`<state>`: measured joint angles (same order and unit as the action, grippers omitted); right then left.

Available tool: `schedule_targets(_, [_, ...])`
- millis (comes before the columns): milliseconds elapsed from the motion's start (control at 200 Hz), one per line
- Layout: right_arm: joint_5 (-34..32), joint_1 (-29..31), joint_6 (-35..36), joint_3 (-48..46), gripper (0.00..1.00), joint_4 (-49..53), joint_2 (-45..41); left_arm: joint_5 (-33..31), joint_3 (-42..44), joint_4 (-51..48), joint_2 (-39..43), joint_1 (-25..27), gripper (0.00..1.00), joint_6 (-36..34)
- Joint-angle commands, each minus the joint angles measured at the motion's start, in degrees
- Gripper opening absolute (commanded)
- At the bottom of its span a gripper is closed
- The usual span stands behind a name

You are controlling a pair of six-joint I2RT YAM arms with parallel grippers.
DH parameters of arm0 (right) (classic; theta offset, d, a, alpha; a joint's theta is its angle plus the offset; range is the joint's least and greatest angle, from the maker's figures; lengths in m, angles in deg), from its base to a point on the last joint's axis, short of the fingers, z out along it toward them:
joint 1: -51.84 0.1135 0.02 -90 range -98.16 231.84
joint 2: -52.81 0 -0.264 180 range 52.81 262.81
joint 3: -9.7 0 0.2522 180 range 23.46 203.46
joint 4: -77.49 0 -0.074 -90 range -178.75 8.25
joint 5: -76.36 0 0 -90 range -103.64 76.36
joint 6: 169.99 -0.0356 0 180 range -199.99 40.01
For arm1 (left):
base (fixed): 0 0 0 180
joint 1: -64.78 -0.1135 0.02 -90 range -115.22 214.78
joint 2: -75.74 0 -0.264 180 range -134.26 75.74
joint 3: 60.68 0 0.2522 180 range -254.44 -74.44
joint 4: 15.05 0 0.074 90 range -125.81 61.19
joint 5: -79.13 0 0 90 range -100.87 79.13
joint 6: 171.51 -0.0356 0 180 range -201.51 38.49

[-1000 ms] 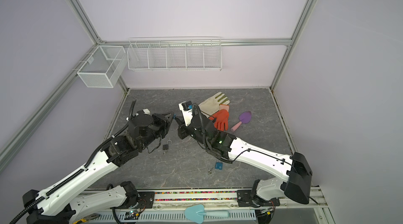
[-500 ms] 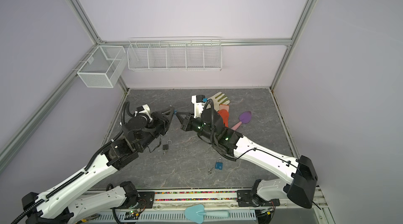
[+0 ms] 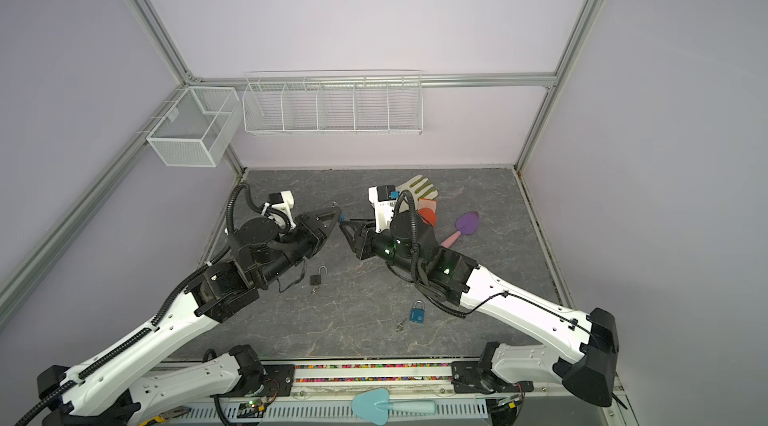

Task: Unlock with the key
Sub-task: 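Release the key and draw back the right gripper while the left lowers the padlock, then lower the open blue padlock with the left gripper while the right arm retracts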

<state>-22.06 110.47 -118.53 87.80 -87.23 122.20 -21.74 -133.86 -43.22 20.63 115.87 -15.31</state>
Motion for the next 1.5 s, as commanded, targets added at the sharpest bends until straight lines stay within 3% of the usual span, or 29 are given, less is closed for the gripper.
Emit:
schedule_targets(0, [-7.1, 0.1, 8.2, 1.5, 0.53, 10.5, -3.0, -1.9, -0.8, -5.7, 0.0, 0.2, 0.00, -10.8])
schedule_targets(155, [-8.3, -0.9, 13.1, 7.2, 0.69, 23.0, -3.0, -3.8, 4.5, -3.7, 1.1, 0.4, 0.00, -24.9])
schedule_targets(290, [-6.4, -1.0, 13.2, 15.6, 0.80, 32.6, 1.1, -7.6, 13.6, 7.6, 3.7, 2.8, 0.00, -39.7])
schedule_targets(475, [-6.3, -1.0, 10.4, 23.3, 0.85, 41.0, 8.6, -10.6, 24.6, 26.8, 6.0, 7.1, 0.00, -56.2])
schedule_targets(595, [-6.5, -1.0, 9.6, 26.4, 0.87, 44.6, 12.4, -10.4, 29.9, 36.4, 5.3, 8.3, 0.00, -63.0])
schedule_targets(855, [-6.6, -2.1, 7.9, 30.8, 0.88, 49.1, 19.1, -9.8, 34.2, 46.1, 2.2, 8.7, 0.00, -67.4])
schedule_targets(1269, [-13.8, -2.5, 7.1, 40.5, 0.88, 57.7, 29.0, -10.9, 37.7, 50.0, 2.4, 9.0, 0.00, -70.2])
schedule_targets(1494, [-17.7, -2.5, 8.8, 46.6, 0.88, 65.4, 33.0, -12.2, 40.9, 55.2, 2.6, 9.1, 0.00, -76.1])
